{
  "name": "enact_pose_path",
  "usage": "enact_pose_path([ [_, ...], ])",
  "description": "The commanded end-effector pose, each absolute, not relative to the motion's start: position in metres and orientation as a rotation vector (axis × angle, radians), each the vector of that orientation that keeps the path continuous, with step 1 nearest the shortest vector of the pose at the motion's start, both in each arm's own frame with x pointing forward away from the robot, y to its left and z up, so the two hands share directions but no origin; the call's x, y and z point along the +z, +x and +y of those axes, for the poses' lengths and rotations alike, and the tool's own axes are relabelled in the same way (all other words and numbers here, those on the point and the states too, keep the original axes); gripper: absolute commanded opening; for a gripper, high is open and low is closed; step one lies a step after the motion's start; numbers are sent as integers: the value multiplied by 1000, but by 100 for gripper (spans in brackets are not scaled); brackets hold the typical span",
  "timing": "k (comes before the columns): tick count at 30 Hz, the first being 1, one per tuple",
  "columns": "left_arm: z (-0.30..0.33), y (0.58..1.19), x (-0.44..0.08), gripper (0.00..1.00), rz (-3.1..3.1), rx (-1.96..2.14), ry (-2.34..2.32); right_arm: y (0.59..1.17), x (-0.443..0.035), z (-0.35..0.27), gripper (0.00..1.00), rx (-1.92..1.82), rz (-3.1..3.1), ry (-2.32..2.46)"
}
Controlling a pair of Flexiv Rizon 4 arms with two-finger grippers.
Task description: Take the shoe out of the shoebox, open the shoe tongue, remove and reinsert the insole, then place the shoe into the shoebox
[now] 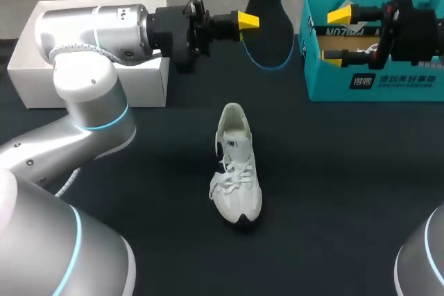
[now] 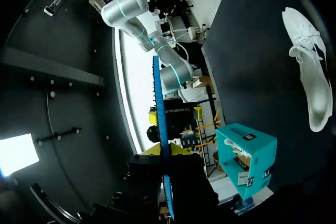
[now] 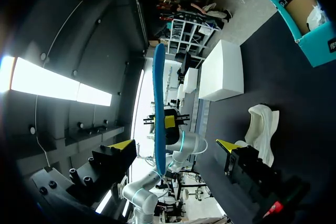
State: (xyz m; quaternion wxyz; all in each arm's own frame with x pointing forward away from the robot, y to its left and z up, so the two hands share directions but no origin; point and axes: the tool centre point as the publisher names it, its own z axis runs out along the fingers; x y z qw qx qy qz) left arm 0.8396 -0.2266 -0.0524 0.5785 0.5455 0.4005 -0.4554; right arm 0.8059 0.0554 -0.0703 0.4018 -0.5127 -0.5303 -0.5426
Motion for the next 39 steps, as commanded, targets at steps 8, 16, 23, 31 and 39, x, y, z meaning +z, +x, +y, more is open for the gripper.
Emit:
enact_pose_path([
  [8, -227, 849, -60, 0, 994, -1106, 1285, 807, -71, 57, 100, -1371, -1340, -1298],
  [16, -237, 846, -68, 0, 994, -1089, 1317, 815, -67, 64, 100, -1319, -1406, -1383],
  [23, -248, 846, -70, 0, 995, -1080, 1324, 826, -60, 78, 100, -1319, -1432, -1381],
  [31, -259, 849, -72, 0, 999, -1064, 1316, 836, -59, 94, 100, -1302, -1452, -1354],
  [39, -268, 852, -71, 0, 993, -1063, 1302, 838, -64, 105, 75, -1269, -1465, -1333],
])
